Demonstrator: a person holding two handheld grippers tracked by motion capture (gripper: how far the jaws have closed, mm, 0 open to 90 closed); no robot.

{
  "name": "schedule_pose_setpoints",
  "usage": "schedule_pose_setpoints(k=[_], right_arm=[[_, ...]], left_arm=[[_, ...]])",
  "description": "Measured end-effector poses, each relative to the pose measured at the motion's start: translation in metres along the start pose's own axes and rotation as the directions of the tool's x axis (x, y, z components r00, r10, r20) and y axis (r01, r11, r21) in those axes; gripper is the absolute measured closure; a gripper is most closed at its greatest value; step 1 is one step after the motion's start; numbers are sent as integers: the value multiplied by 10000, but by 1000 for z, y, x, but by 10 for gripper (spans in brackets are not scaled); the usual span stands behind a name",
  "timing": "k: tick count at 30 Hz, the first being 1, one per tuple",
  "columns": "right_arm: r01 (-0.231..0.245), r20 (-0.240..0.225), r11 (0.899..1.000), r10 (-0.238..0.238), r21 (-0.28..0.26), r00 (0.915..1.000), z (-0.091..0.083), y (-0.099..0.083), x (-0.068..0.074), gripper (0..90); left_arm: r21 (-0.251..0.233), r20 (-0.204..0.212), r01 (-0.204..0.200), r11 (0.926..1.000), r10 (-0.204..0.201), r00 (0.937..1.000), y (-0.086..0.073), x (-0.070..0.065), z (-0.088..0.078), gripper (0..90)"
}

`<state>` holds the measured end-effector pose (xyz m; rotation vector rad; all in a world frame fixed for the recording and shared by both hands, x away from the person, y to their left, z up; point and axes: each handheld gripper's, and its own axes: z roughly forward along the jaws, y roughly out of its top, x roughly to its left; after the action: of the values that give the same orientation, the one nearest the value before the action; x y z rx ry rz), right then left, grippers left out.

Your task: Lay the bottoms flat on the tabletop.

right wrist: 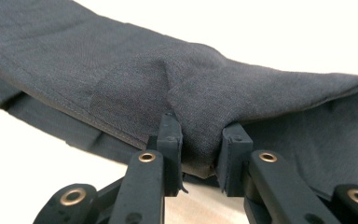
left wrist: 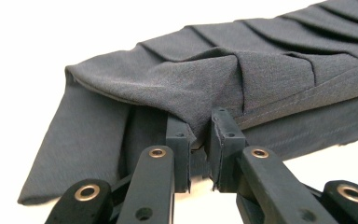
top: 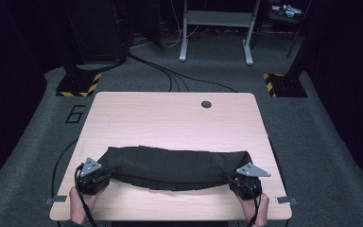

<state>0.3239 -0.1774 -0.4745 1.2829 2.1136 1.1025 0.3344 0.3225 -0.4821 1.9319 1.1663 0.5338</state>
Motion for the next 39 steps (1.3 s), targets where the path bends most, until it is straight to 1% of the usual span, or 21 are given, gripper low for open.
schedule_pose_setpoints(k=[1, 3, 4, 5, 6, 8, 9, 13, 15, 16, 19, 20, 22, 25, 31, 33, 34, 35, 36, 38, 39], right_arm=[[42, 21, 10000, -42, 0, 10000, 0, 3, -1, 744], [137, 59, 9999, -137, -38, 9999, -1, 11, -2, 746], [137, 59, 9999, -137, -38, 9999, -1, 11, -2, 746], [218, 69, 9997, -217, -63, 9997, -1, 14, -3, 746], [156, 74, 9998, -155, -93, 9999, -2, 16, -4, 747], [224, 98, 9997, -224, -51, 9997, -1, 22, -5, 748], [233, 111, 9997, -232, -85, 9997, -1, 24, -6, 748], [296, 85, 9996, -296, -5, 9995, 1, 41, -12, 749], [322, 111, 9995, -322, -8, 9994, 2, 47, -14, 750], [320, 80, 9995, -320, 37, 9995, 3, 51, -16, 750], [356, 79, 9993, -357, 82, 9993, 8, 62, -21, 751], [343, 103, 9994, -344, 49, 9994, 9, 65, -22, 751], [325, 105, 9993, -327, 170, 9994, 13, 73, -27, 751], [237, 128, 9992, -242, 332, 9996, 22, 84, -34, 751], [-25, 166, 9979, 14, 648, 9999, 42, 108, -50, 751], [-200, 107, 9968, 192, 773, 9998, 48, 116, -55, 750], [-208, 113, 9966, 200, 792, 9997, 53, 120, -59, 749], [-444, 98, 9951, 437, 889, 9990, 58, 126, -63, 750], [-490, 91, 9948, 484, 889, 9988, 62, 129, -65, 748], [-633, 189, 9931, 617, 985, 9979, 73, 140, -72, 743], [-754, 284, 9921, 729, 1003, 9969, 81, 147, -75, 732]], left_arm=[[-61, 7, 72, 10000, -72, 10000, 3, 0, 0, 801], [-152, 2, 37, 9999, -37, 10000, 7, 1, -1, 803], [-236, -14, 27, 9997, -27, 10000, 9, 1, -1, 803], [-201, 26, -17, 9998, 17, 10000, 12, 2, -2, 804], [-222, -8, -104, 9997, 104, 9999, 15, 3, -3, 804], [-236, 32, -117, 9997, 118, 9999, 19, 3, -3, 805], [-307, -35, -183, 9994, 182, 9998, 22, 3, -2, 805], [-360, -42, -284, 9989, 282, 9996, 35, 7, -2, 807], [-379, 23, -256, 9990, 257, 9997, 41, 10, -1, 807], [-405, 60, -163, 9990, 166, 9998, 44, 12, 0, 807], [-387, 137, -133, 9992, 138, 9998, 52, 16, 3, 808], [-391, 93, -163, 9991, 167, 9998, 55, 17, 5, 809], [-392, 152, -105, 9992, 111, 9998, 60, 19, 7, 809], [-289, 159, -216, 9994, 220, 9996, 71, 23, 12, 809], [-117, 217, -74, 9999, 77, 9997, 91, 36, 26, 809], [-55, 277, 48, 10000, -47, 9996, 98, 41, 32, 808], [15, 235, 77, 10000, -78, 9997, 102, 44, 37, 808], [43, 232, 141, 9999, -142, 9996, 104, 46, 40, 808], [164, 179, 146, 9998, -149, 9997, 109, 50, 46, 808], [241, 48, 306, 9992, -308, 9995, 117, 56, 56, 806], [336, -78, 298, 9990, -295, 9995, 120, 59, 61, 804]])
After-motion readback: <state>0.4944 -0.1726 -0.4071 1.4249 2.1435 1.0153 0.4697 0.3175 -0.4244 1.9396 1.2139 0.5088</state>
